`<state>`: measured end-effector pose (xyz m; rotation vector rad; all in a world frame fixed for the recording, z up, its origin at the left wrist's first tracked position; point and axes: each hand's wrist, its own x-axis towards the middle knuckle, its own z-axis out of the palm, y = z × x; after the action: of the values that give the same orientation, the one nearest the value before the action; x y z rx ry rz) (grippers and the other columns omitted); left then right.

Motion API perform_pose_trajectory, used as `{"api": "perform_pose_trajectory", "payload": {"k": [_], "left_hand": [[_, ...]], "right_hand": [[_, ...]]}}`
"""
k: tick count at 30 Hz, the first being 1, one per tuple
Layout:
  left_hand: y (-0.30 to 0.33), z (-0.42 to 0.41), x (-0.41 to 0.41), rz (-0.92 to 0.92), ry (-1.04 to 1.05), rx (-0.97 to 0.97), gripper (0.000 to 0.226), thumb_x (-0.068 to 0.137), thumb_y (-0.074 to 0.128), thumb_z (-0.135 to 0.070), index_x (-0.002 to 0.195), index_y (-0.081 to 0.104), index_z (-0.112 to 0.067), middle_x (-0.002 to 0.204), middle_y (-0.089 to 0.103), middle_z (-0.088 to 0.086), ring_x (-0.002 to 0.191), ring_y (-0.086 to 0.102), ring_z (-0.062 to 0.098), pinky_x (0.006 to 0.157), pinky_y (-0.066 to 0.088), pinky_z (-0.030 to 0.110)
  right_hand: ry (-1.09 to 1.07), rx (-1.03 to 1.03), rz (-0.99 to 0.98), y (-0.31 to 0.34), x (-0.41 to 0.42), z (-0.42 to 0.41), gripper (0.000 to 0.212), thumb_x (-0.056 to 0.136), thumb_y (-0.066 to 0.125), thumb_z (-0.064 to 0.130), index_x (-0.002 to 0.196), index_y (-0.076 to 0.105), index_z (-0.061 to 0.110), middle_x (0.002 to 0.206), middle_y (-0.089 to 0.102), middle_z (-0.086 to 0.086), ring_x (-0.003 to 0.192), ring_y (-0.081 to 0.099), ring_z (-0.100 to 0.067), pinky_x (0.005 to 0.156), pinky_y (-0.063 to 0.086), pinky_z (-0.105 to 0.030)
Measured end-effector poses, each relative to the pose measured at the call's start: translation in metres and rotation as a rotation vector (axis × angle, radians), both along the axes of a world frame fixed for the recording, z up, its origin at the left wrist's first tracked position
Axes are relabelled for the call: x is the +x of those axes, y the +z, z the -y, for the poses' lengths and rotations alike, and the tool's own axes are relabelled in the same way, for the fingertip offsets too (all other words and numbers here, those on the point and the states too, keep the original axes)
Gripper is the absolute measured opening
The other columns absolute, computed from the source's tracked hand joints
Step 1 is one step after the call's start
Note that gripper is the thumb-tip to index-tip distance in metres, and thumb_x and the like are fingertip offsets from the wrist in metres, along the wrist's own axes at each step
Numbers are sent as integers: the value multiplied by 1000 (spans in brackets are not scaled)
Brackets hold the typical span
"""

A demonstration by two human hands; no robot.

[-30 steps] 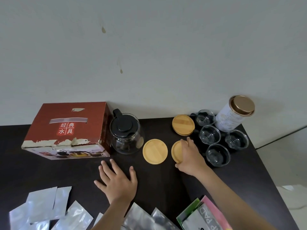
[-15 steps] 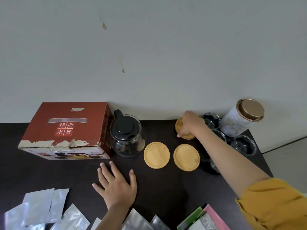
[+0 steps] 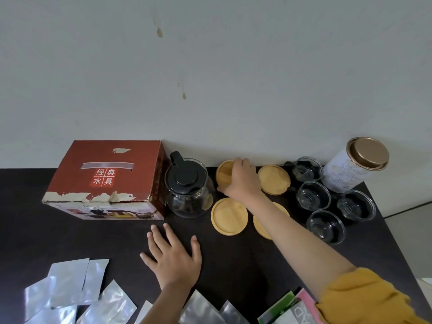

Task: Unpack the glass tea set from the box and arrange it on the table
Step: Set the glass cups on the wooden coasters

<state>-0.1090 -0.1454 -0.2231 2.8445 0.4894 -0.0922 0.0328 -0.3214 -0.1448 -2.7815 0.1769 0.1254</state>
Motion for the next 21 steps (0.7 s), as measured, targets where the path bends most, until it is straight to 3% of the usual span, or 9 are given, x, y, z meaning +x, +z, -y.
{"api": "perform_pose_trajectory", "payload": {"k": [4, 8, 11, 15, 18, 21], "left_hand": [[0, 0, 1, 2, -2, 4, 83, 79, 31, -59, 139, 39, -1, 148, 31, 24, 137, 26, 41, 100, 25, 69], [-2, -1, 0, -2, -4, 2, 84, 80, 30, -59, 140, 37, -2, 148, 29, 24, 138, 24, 39, 100, 25, 69], [-2, -2, 1, 2, -2, -3, 84, 80, 29, -59, 139, 38, -1, 148, 29, 24, 138, 23, 39, 100, 25, 69], [-2, -2, 1, 0, -8, -1, 84, 80, 29, -59, 139, 38, -1, 147, 30, 25, 138, 24, 40, 99, 25, 70], [-2, -1, 0, 0, -7, -5, 84, 80, 29, -59, 139, 37, -1, 148, 29, 25, 138, 23, 40, 100, 25, 70], [-1, 0, 1, 3, -5, -8, 84, 80, 29, -59, 139, 37, -1, 148, 29, 25, 138, 23, 40, 100, 24, 70]], "right_hand": [[-6, 107, -32, -16, -1, -2, 85, 66, 82, 49, 129, 42, 9, 129, 44, -9, 120, 42, -30, 82, 49, -37], [8, 213, 22, -15, -9, 9, 72, 73, 78, 45, 129, 47, 12, 130, 47, -6, 121, 46, -24, 89, 49, -34], [-35, 140, 149, -1, -13, 35, 56, 82, 71, 36, 127, 51, 11, 126, 50, -6, 119, 47, -23, 92, 47, -33], [-291, 40, 167, 23, -4, 91, 47, 82, 69, 26, 117, 50, 1, 118, 50, -16, 113, 48, -33, 84, 49, -42], [-387, -106, 10, 30, 1, 129, 58, 77, 73, 31, 115, 45, -3, 117, 49, -20, 112, 47, -35, 87, 47, -41], [-424, -133, -189, 26, 7, 152, 86, 70, 77, 42, 128, 36, -6, 126, 46, -20, 119, 44, -37, 89, 46, -41]]}}
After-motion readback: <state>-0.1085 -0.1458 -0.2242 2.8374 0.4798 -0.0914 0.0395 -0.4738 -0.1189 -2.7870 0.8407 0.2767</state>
